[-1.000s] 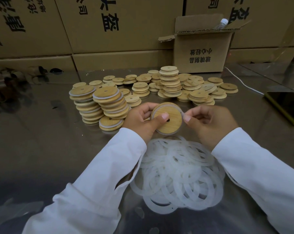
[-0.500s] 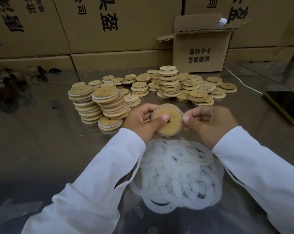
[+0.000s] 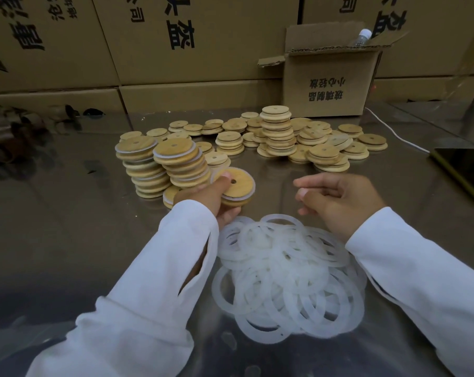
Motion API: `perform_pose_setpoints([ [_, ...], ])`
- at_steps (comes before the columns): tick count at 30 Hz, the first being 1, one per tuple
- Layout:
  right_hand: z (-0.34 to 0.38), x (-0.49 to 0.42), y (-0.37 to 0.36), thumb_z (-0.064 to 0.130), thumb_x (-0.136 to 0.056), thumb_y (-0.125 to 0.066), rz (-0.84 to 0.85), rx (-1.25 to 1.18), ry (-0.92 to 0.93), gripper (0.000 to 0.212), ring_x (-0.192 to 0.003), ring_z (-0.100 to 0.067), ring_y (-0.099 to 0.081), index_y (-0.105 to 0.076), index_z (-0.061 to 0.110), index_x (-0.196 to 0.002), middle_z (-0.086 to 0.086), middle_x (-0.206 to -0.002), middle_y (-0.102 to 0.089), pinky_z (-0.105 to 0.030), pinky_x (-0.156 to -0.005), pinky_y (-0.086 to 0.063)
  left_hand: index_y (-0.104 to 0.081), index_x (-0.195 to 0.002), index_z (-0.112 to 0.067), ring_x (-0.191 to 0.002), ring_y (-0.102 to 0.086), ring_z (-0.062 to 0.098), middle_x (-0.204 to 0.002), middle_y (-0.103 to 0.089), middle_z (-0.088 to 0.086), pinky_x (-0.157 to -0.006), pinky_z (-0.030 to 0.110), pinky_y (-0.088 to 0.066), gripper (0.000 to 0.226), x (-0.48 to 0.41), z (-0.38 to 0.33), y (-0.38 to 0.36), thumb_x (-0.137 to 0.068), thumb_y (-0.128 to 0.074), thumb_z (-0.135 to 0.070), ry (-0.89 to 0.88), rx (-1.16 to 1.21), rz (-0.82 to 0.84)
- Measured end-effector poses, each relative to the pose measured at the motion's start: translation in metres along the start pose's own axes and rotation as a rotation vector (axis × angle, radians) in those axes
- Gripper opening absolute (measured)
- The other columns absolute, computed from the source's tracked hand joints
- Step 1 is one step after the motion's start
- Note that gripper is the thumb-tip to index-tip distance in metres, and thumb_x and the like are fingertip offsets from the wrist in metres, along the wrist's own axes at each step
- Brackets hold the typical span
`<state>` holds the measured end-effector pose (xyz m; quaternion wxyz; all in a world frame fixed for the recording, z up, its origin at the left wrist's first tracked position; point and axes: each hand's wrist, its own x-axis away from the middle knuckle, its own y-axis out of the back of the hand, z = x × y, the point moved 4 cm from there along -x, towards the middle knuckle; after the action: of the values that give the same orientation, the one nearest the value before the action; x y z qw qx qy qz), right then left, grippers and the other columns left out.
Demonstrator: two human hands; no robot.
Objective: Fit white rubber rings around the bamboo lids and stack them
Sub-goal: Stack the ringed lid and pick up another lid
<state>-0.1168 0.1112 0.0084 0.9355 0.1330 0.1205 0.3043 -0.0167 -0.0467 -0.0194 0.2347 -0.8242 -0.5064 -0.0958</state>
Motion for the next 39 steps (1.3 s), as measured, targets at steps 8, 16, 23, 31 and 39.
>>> perform_pose_setpoints([
  [8, 0.0, 0.0, 0.001, 0.008, -0.085, -0.06, -0.007, -0.019, -0.016, 0.02, -0.056, -0.005, -0.064, -0.065, 0.027, -0.08, -0.002, -0.078, -0.068, -0.03, -0.074, -0.053, -0.047, -0.124, 0.005, -0.118, -0.052, 0.028, -0.128, -0.053, 0.018, -0.064, 0.025, -0.048, 0.034, 0.008, -0.003, -0.005, -0.092, -0.05, -0.003, 0.096, 0.183, 0.065],
  [16, 0.001, 0.0, 0.001, 0.008, -0.085, -0.06, -0.014, -0.009, -0.016, 0.021, -0.055, -0.004, -0.064, -0.065, 0.028, -0.078, -0.001, -0.076, -0.068, -0.034, -0.081, -0.053, -0.05, -0.125, -0.006, -0.085, -0.057, 0.014, -0.108, -0.062, 0.007, -0.076, 0.031, -0.047, 0.035, 0.002, -0.005, 0.001, -0.091, -0.055, -0.013, 0.082, -0.069, 0.02],
  [23, 0.0, 0.0, 0.0, 0.009, -0.085, -0.06, -0.007, -0.007, -0.024, 0.021, -0.056, -0.004, -0.064, -0.065, 0.028, -0.077, -0.002, -0.077, -0.068, -0.033, -0.079, -0.053, -0.052, -0.089, -0.006, -0.064, -0.046, 0.009, -0.076, -0.049, 0.003, -0.08, 0.023, -0.048, 0.006, -0.004, -0.005, 0.001, -0.091, -0.054, -0.011, 0.087, -0.007, 0.001],
  [31, -0.001, -0.001, -0.001, 0.008, -0.085, -0.06, 0.008, -0.004, -0.015, 0.023, -0.055, -0.005, -0.064, -0.065, 0.029, -0.076, -0.002, -0.075, -0.068, -0.034, -0.08, -0.054, -0.048, -0.071, -0.007, -0.046, -0.052, 0.008, -0.068, -0.05, 0.003, -0.035, 0.017, -0.045, 0.021, -0.008, -0.004, 0.009, -0.09, -0.056, -0.013, 0.089, 0.016, -0.025],
  [39, -0.002, -0.001, -0.002, 0.009, -0.085, -0.06, 0.013, 0.002, -0.015, 0.022, -0.054, -0.004, -0.064, -0.065, 0.028, -0.076, -0.001, -0.074, -0.068, -0.032, -0.076, -0.053, -0.052, -0.102, -0.006, -0.06, -0.056, 0.012, -0.07, -0.048, 0.009, -0.045, 0.022, -0.047, 0.012, -0.024, -0.002, 0.01, -0.091, -0.053, -0.009, 0.075, -0.033, -0.128],
])
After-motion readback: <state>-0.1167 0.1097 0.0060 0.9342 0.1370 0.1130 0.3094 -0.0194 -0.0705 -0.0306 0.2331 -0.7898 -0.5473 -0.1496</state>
